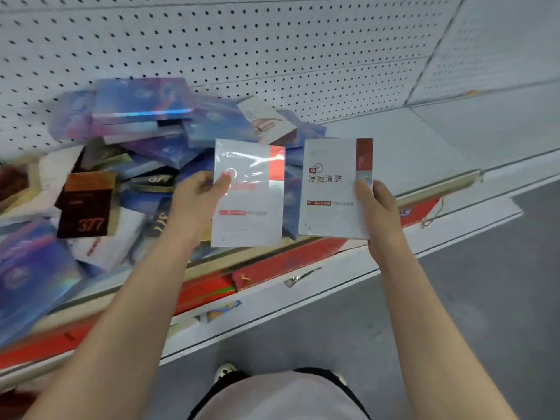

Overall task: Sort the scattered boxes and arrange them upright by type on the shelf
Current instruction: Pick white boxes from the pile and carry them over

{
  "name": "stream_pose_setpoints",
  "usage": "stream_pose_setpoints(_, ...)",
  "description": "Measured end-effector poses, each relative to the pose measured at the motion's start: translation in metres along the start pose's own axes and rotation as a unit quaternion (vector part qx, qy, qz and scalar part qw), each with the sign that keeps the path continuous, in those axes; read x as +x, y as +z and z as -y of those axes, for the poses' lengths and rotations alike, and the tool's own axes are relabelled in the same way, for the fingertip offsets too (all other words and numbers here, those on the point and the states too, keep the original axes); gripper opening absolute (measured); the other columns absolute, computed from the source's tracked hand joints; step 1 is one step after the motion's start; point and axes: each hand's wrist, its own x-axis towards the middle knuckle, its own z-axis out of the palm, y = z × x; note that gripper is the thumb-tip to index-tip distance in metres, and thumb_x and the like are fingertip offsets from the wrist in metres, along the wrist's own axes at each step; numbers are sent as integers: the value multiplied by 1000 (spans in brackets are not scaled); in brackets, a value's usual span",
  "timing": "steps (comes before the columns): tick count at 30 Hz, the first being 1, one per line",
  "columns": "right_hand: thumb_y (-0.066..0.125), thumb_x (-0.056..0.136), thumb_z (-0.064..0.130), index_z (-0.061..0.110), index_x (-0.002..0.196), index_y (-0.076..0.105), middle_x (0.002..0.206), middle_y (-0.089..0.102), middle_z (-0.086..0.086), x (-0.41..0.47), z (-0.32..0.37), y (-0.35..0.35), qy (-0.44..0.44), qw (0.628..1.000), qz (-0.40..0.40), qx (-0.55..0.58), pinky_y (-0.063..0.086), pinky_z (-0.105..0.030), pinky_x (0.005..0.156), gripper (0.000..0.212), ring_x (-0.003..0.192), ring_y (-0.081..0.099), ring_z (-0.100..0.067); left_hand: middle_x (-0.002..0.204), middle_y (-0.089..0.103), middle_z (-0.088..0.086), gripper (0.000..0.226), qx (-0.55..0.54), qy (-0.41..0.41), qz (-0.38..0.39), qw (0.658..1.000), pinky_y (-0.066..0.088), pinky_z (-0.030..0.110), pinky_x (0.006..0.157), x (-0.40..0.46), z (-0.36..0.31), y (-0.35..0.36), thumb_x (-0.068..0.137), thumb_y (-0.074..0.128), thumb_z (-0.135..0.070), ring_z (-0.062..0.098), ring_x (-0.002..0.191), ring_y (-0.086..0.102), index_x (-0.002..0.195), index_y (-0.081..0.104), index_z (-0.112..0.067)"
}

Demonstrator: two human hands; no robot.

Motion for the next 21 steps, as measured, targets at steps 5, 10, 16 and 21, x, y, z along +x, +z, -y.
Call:
stream_pose_setpoints(5,59,96,32,22,107,59,99,73,-1,5,-5,-105,-19,999,-44,-8,58,-37,75,15,88,71,-17,102,72,9,16,12,6,33,999,57,44,85,-19,-6,106,92,65,-28,24,89,70,99,67,-14)
stream_pose_setpoints(10,59,95,31,30,106,58,93,71,-2,11,-8,-217,-30,995,-88,-25,58,-42,75,11,83,69,-19,98,73,-1,11,3,3,84,996,57,46,83,-37,-10,222,89,66,-37,18,89,71,91,65,-26)
stream_pose_setpoints(16,59,97,26,24,110,56,97,72,-1,33,-16,-334,-15,986,-163,-15,57,-45,82,14,88,70,-20,97,73,-4,16,4,18,143,990,59,40,79,-56,-24,346,91,65,-32,14,89,71,103,65,-21)
stream_pose_setpoints(21,61,93,30,31,101,57,95,72,4,65,-23,-407,-7,974,-227,7,56,-48,85,9,88,69,-18,97,71,-9,21,34,42,188,981,57,28,69,-53,-41,432,93,62,-32,5,81,70,109,63,-19)
